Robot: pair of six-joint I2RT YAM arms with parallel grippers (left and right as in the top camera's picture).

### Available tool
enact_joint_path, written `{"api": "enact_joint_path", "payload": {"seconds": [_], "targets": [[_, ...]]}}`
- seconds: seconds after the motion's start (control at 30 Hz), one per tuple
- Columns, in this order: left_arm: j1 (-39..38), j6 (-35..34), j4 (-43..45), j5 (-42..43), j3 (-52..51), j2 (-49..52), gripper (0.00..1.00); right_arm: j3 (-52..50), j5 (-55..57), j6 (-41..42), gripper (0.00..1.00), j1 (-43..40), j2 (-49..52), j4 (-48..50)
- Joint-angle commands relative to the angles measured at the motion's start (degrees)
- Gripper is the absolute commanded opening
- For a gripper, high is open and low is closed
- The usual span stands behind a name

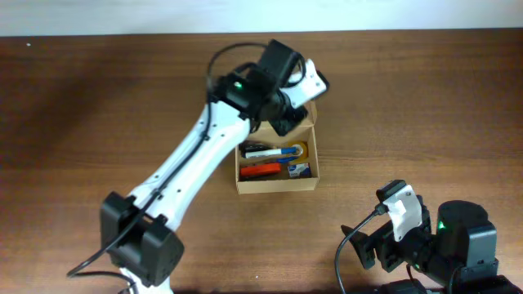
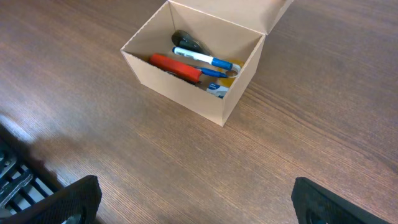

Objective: Pack container
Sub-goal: 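Open the left gripper and lift it out of the box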

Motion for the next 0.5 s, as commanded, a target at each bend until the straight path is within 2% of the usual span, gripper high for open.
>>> {"api": "enact_joint_path", "payload": {"seconds": [0.0, 0.23, 0.3, 0.43, 0.47], "targets": [[3.6, -5.8, 0.0, -1.3, 2.3, -3.5, 0.39, -0.2, 0.5, 0.0, 0.99, -0.4, -0.3, 0.2], [12.5, -11.7, -0.1, 0.7, 2.5, -4.6, 0.38, -0.2, 0.5, 0.0, 0.99, -0.4, -0.2, 2.9], [14.7, -11.7, -0.3, 2.6, 2.5, -4.4, 0.30, -0.2, 0.2, 0.0, 0.99, -0.4, -0.2, 3.9], [19.5, -13.3, -0.3, 3.3, 2.5, -3.8, 0.04, -0.3, -2.2, 0.0, 0.99, -0.4, -0.2, 5.6], [20.4, -14.5, -0.3, 3.4, 2.5, -3.6, 0.02, -0.3, -1.8, 0.0, 0.99, -0.4, -0.1, 6.8]]}}
